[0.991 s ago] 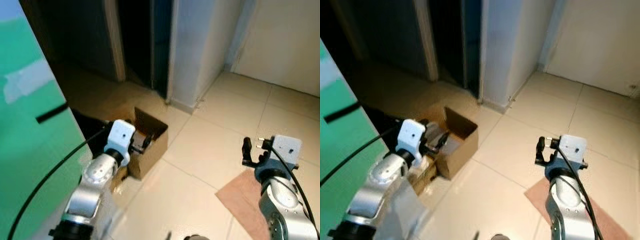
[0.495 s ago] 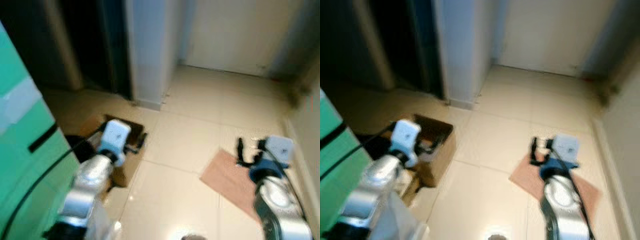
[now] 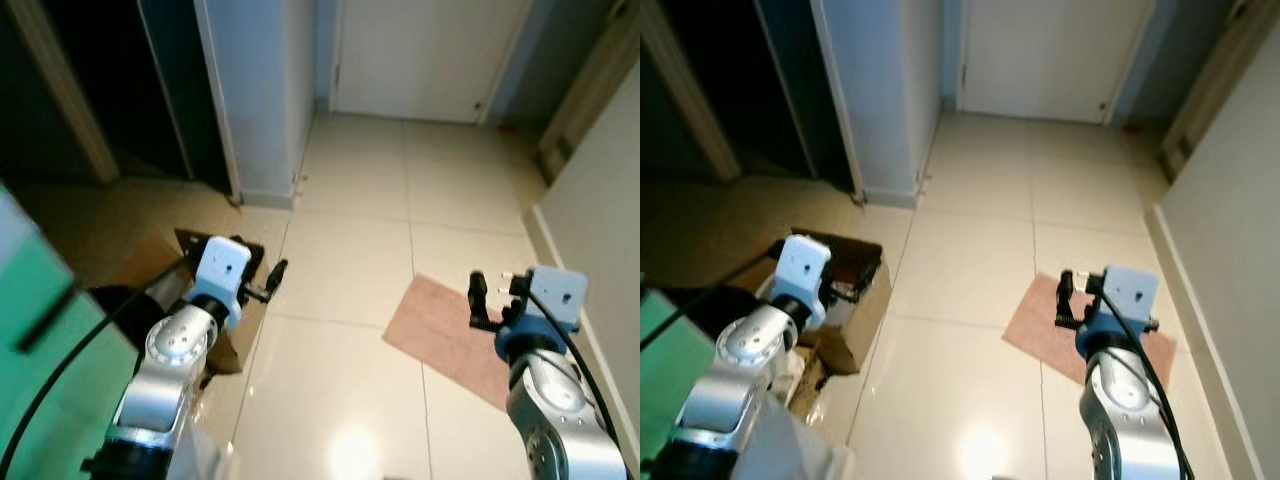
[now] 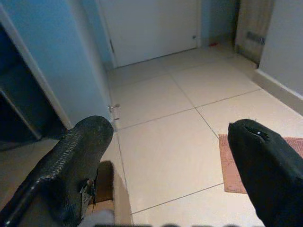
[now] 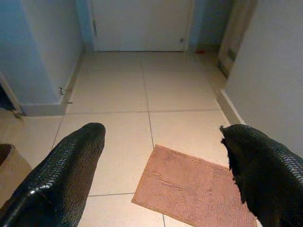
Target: Hang keys on a hook
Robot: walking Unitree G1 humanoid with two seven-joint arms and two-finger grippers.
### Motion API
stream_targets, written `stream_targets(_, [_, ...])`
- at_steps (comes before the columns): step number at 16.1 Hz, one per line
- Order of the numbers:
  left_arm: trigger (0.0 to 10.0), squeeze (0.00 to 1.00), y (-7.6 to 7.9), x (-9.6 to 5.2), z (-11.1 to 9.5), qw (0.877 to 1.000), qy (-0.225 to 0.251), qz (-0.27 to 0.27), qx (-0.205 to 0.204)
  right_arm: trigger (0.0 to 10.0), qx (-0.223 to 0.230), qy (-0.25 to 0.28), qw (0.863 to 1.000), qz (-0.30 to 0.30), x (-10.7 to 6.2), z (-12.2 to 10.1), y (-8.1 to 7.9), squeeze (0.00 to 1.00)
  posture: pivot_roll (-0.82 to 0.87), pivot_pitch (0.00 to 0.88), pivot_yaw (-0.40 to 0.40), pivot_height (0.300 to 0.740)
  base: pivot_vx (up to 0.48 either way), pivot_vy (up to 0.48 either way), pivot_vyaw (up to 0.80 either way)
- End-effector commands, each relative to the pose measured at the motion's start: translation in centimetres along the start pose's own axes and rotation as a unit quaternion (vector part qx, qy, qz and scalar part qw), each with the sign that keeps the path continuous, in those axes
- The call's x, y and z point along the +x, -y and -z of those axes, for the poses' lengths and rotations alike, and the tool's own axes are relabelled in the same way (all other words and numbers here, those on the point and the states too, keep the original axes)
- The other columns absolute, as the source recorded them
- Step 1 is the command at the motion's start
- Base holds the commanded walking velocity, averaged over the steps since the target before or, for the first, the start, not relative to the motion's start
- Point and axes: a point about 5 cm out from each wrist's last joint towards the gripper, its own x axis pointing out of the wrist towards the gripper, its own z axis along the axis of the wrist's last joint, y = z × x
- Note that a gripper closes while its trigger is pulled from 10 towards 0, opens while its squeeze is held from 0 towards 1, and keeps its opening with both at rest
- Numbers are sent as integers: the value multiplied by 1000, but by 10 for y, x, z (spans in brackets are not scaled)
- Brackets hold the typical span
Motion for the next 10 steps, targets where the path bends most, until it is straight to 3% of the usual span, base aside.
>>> stream_targets(1, [10000,0,7,2,-2,1000,6,10,0,10000,-9,5,1000,7,0,-3,5,0,-80,0,2,740,0,-480,0])
stream_targets(9, [10000,0,7,4,-2,1000,6,9,-2,10000,-8,-10,1000,6,-1,4,6,0,-91,0,8,740,0,-480,0])
stream_targets(10, [10000,0,6,4,-2,1000,8,7,-3,10000,-34,-14,999,15,0,6,6,0,-95,0,13,740,0,0,0])
